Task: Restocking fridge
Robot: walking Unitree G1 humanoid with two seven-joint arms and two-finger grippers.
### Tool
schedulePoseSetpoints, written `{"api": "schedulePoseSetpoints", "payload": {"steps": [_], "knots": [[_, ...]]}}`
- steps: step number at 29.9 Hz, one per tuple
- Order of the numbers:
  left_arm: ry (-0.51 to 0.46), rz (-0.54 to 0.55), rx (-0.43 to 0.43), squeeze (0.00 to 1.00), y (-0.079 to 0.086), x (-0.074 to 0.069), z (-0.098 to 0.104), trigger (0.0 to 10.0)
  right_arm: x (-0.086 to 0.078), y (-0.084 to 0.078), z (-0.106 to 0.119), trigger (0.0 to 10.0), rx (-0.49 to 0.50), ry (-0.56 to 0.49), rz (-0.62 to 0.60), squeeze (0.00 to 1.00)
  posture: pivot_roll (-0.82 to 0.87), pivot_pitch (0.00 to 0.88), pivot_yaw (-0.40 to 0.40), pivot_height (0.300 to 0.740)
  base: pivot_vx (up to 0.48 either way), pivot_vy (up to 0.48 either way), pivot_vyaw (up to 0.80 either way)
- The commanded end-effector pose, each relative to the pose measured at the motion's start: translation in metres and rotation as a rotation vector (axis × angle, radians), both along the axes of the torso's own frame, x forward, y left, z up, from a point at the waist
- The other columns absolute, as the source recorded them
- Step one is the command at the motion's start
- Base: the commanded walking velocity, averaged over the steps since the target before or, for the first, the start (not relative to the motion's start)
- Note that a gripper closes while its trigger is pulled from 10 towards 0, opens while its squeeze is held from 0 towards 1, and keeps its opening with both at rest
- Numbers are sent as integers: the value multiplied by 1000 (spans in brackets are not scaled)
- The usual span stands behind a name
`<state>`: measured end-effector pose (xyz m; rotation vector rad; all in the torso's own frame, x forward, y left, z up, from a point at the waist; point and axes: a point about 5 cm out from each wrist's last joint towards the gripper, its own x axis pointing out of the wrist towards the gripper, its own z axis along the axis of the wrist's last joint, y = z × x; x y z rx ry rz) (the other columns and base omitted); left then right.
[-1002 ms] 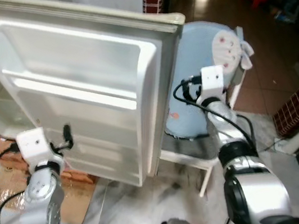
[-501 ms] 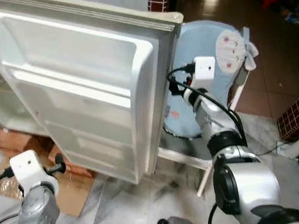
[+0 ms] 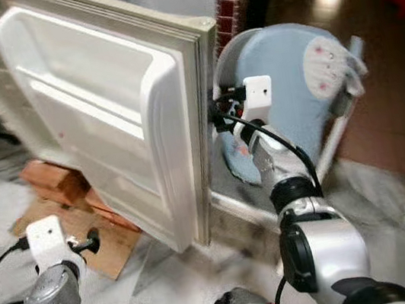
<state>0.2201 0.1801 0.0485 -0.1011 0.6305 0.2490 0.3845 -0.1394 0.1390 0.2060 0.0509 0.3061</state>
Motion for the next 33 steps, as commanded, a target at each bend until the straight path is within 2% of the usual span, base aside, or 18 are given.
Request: {"api": "schedulePoseSetpoints", "payload": {"steps": [1,6,10,17,18,20,21,22,24,26,27,28,30,32,33], "knots": [[6,-17,11,0,0,1,2,10000,3,2,9,10000,-9,-30,14,0,114,97,-61,740,0,472,0],[14,-23,16,0,1,2,2,10000,3,2,9,10000,-39,-32,39,0,114,96,-61,740,0,472,0],[5,-45,36,0,-1,4,4,10000,3,7,12,10000,-43,-46,87,0,114,92,-62,740,0,161,303],[-8,-23,11,0,-1,7,5,10000,-2,22,15,10000,-60,-71,278,0,114,88,-65,740,0,0,800],[-14,-27,12,0,-1,7,6,10000,-4,25,14,10000,-59,-70,314,0,114,87,-65,740,0,0,800],[-26,-46,9,0,-2,9,7,10000,-16,35,13,10000,-14,-61,500,0,113,85,-65,740,0,0,400],[-26,-46,9,0,-2,9,7,10000,-16,35,13,10000,-14,-61,500,0,113,85,-65,740,0,0,0],[-29,-58,5,0,-3,10,8,10000,-31,43,14,10000,31,-57,673,0,113,84,-65,740,0,0,0],[-29,-63,2,0,-4,11,7,10000,-44,46,14,10000,49,-45,795,0,111,83,-65,740,0,0,0],[-31,-66,0,0,-4,11,8,10000,-54,46,10,10000,39,-27,868,0,106,82,-64,740,0,0,0],[-34,-70,-3,0,-4,12,8,10000,-58,43,3,10000,-3,-16,881,0,104,82,-64,740,0,0,0],[-36,-73,-6,0,-6,13,8,10000,-55,39,-5,10000,-61,-4,834,0,104,82,-64,740,0,0,0],[-38,-76,-8,0,-6,14,8,10000,-51,36,-10,10000,-82,20,788,0,102,82,-63,740,0,0,0],[-49,-88,-1,0,-8,16,10,10000,-38,24,-22,10000,-192,89,601,0,101,82,-62,740,0,0,0],[-50,-89,1,0,-8,16,10,10000,-38,22,-22,10000,-201,96,587,0,100,82,-62,740,0,0,0]]}}
